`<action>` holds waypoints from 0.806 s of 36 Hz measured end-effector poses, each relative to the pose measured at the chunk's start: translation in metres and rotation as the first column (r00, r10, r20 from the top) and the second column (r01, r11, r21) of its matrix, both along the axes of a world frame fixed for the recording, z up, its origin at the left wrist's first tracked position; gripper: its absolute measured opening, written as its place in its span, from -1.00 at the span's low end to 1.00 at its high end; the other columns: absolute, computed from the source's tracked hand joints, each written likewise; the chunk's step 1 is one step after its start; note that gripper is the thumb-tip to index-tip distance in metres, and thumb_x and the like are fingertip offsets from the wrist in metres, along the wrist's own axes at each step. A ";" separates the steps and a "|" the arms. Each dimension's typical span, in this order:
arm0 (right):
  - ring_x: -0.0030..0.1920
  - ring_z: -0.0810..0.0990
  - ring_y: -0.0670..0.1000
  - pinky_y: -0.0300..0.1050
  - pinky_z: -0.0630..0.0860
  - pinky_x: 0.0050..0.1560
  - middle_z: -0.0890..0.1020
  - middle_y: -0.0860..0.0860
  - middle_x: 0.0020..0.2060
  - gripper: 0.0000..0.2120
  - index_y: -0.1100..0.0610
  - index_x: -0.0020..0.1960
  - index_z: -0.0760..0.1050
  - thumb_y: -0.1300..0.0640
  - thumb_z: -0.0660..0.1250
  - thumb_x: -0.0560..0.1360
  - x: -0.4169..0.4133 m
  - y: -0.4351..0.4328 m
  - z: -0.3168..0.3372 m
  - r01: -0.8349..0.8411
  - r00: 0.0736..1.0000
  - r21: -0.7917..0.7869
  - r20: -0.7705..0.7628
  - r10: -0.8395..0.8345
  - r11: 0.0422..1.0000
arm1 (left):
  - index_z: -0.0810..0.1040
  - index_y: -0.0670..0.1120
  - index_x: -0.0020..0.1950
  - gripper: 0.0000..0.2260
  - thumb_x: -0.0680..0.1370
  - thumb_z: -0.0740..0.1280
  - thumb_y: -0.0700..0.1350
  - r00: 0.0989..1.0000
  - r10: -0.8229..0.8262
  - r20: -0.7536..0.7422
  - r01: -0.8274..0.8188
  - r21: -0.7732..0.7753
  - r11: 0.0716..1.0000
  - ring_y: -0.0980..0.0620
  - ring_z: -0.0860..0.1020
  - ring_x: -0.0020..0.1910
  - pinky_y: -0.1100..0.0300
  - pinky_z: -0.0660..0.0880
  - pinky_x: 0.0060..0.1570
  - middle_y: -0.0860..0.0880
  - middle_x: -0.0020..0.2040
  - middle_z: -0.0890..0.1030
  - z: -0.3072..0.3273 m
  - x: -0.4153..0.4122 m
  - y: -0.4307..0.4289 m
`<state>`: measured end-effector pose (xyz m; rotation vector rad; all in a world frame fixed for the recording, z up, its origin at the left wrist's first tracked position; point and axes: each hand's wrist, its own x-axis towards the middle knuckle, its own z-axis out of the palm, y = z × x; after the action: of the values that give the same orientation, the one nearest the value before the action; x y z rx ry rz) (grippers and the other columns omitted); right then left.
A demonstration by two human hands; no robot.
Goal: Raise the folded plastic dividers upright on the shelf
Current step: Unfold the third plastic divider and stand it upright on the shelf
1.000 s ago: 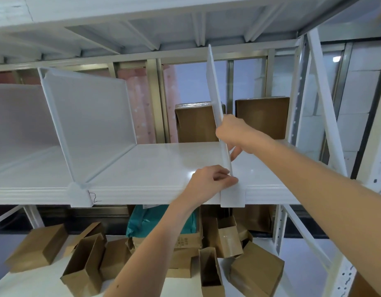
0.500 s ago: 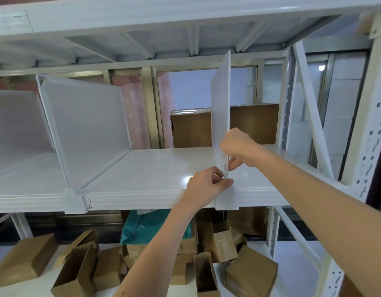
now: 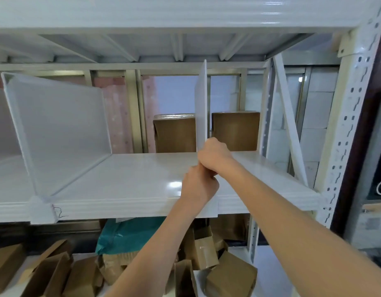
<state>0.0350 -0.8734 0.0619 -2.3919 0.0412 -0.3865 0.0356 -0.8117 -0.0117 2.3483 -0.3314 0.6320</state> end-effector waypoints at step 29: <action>0.10 0.53 0.27 -0.02 0.40 -0.01 0.59 0.21 0.04 -0.66 0.18 0.33 0.40 0.22 0.05 0.59 0.026 0.001 0.007 0.058 0.891 0.157 0.437 -0.122 0.986 | 0.37 -0.05 -0.27 -0.77 0.56 0.17 -0.27 0.992 -0.113 -0.047 0.095 -0.293 0.952 0.14 0.37 -0.40 0.37 0.36 -0.38 0.02 -0.35 0.43 0.012 0.020 -0.014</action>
<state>0.0615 -0.8726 0.0684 -2.1149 -0.0294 -0.9389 0.0559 -0.8257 0.0004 2.0507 -0.3088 0.5162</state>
